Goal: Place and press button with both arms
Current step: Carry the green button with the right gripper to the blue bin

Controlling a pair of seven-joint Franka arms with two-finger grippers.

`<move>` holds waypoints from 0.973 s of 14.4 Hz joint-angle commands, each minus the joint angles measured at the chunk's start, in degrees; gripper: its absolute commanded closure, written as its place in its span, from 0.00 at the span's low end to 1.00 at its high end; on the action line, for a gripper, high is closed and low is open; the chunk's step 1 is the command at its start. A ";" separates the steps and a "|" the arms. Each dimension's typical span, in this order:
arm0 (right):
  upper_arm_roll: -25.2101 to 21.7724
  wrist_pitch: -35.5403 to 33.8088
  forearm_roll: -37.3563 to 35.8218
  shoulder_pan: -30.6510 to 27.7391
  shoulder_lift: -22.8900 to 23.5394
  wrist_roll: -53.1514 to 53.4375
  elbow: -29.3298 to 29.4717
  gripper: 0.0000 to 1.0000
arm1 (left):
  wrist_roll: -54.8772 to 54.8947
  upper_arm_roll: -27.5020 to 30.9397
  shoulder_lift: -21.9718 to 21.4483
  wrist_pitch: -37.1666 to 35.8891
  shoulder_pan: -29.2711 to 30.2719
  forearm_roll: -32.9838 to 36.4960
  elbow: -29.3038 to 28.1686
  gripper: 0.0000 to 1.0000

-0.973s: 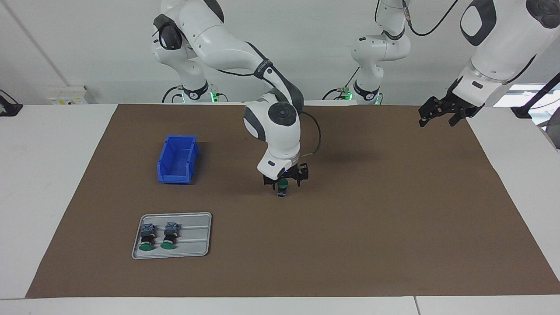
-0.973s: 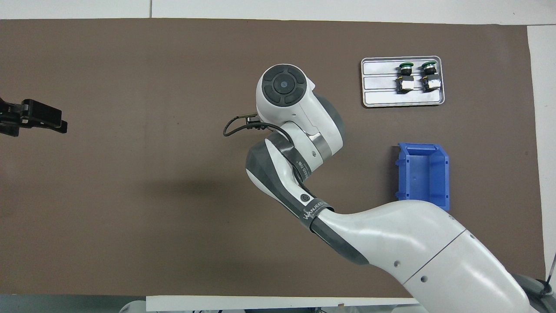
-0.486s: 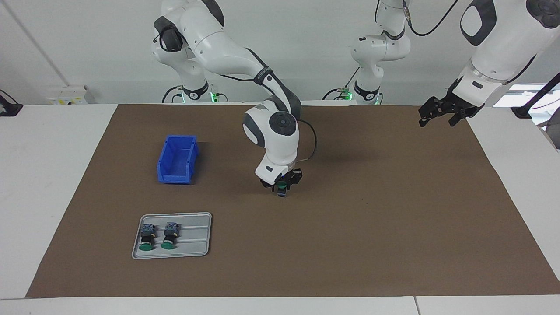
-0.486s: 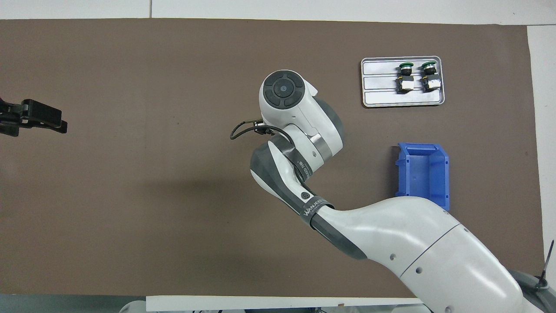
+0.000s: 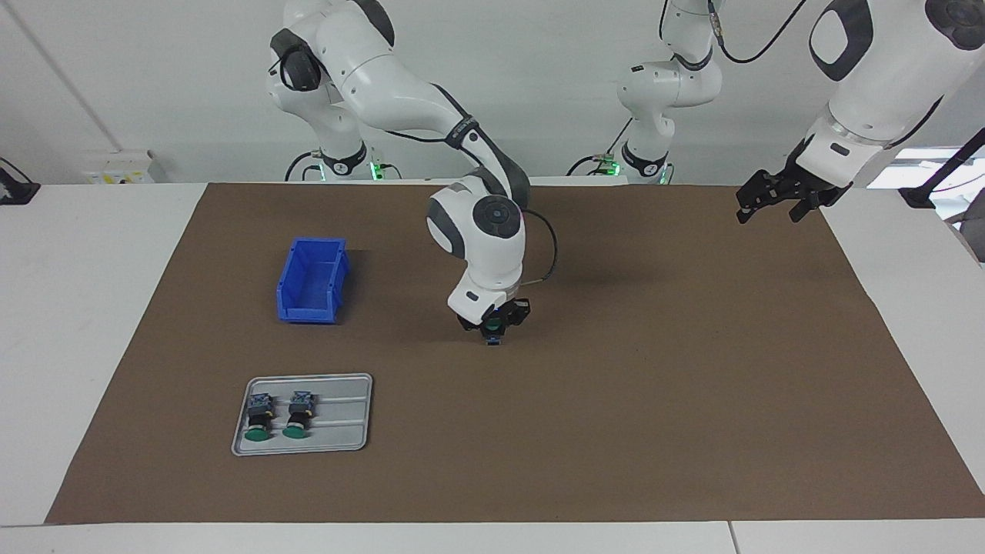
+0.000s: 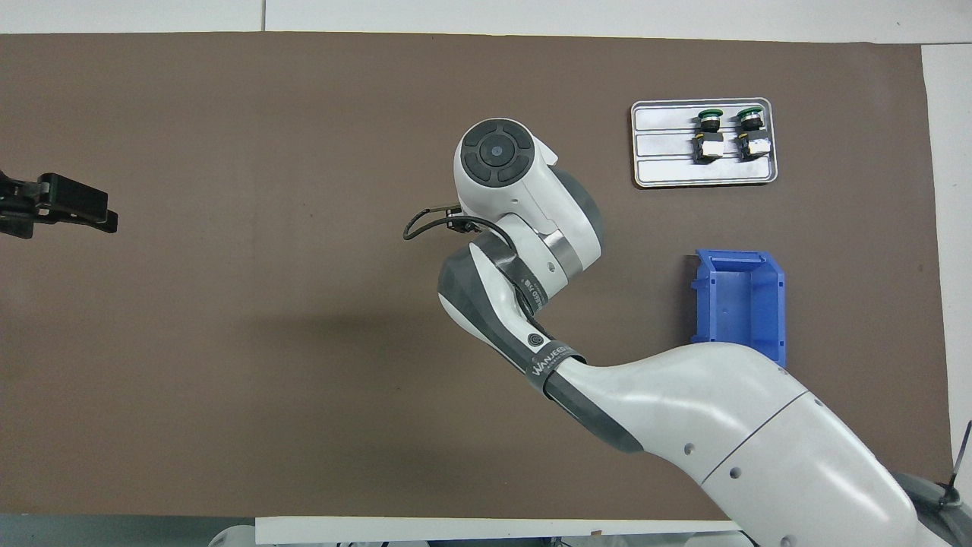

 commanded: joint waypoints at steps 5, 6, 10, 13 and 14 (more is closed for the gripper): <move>-0.64 -16.46 0.03 -9.56 -11.90 0.37 0.31 0.88 | 0.34 -0.53 -1.51 0.78 0.82 0.37 -1.90 0.00; -0.64 -19.19 0.03 -11.23 -13.57 0.37 0.05 0.88 | 0.42 -0.44 -1.51 0.78 0.82 0.37 -1.90 0.00; -1.00 -24.31 0.82 -17.20 -21.65 0.46 -5.64 0.88 | 0.42 -0.53 -1.51 0.78 0.91 0.37 -1.90 0.00; -0.91 -24.40 0.91 -21.43 -28.77 -1.03 -13.12 0.88 | 0.42 -0.44 -1.51 0.78 0.82 0.37 -1.90 0.00; -0.99 -24.40 0.91 -23.27 -31.23 -1.21 -15.66 0.88 | 0.42 -0.44 -1.51 0.78 0.82 0.37 -1.90 0.00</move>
